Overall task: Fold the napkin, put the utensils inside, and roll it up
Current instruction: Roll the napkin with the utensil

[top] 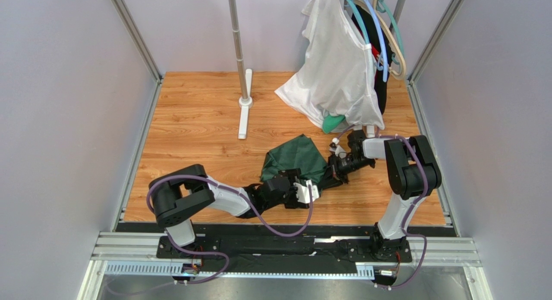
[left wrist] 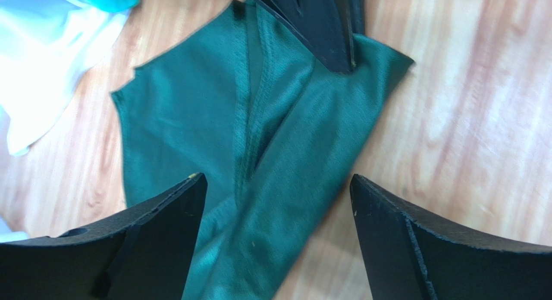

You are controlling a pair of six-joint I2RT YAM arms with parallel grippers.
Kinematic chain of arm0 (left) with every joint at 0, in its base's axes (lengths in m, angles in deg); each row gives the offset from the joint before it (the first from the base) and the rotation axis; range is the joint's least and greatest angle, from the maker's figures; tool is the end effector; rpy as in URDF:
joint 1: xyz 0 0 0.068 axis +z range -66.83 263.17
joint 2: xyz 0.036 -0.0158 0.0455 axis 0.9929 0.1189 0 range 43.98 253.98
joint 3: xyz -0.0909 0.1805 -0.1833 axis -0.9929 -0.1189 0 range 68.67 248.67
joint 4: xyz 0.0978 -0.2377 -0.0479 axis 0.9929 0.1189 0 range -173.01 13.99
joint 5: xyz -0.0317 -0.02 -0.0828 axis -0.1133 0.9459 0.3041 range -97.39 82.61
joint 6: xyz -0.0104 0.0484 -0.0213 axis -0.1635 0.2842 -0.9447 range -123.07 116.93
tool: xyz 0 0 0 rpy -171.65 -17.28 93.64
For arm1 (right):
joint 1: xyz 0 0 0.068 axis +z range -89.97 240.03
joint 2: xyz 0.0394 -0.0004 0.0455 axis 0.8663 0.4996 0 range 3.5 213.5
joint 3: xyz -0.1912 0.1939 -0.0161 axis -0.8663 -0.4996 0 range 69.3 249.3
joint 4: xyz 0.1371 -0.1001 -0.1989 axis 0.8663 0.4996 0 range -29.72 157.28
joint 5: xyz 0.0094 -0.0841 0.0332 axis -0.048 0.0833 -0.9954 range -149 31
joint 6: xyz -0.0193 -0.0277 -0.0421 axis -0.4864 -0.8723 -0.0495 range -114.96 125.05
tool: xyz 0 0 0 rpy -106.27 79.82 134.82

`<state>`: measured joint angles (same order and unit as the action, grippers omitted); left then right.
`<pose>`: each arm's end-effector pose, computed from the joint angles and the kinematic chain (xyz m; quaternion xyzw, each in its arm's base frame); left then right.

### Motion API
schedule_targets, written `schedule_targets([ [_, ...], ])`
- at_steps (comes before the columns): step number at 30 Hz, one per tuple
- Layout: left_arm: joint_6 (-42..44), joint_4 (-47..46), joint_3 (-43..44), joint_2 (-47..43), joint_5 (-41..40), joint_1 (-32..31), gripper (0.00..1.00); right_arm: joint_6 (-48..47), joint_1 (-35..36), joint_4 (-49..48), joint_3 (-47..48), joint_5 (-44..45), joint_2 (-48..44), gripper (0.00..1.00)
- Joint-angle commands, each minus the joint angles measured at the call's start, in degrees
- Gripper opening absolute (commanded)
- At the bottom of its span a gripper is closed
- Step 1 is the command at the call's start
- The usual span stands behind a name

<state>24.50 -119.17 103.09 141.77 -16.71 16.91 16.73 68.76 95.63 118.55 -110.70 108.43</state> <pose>0.1326 -0.2871 0.1331 0.5925 0.6120 -0.1066 0.5128 0.2666 0.0693 0.1039 -0.0271 -0.8995 -0.4276 0.0852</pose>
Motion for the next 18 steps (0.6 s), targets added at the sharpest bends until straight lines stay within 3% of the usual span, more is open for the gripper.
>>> schedule_targets([
  [1, 3.3, -1.1, 0.9, 2.8, -4.9, -1.2, 0.89, -0.9, -0.6, 0.4, 1.6, -1.6, -1.1, 0.00],
  [5, 3.8, -8.7, -2.0, 1.3, -10.4, -3.8, 0.85, -0.6, -0.9, 0.4, 1.6, -1.7, -1.5, 0.00],
  [13, 4.7, -10.9, -1.5, 4.5, -20.3, -8.9, 0.78, -0.6, -1.2, 0.3, 1.6, -2.1, -1.7, 0.00],
  [18, 4.9, -11.5, -0.7, 7.0, -20.7, -9.0, 0.75, -0.7, -1.2, 0.2, 1.4, -2.4, -1.8, 0.00],
])
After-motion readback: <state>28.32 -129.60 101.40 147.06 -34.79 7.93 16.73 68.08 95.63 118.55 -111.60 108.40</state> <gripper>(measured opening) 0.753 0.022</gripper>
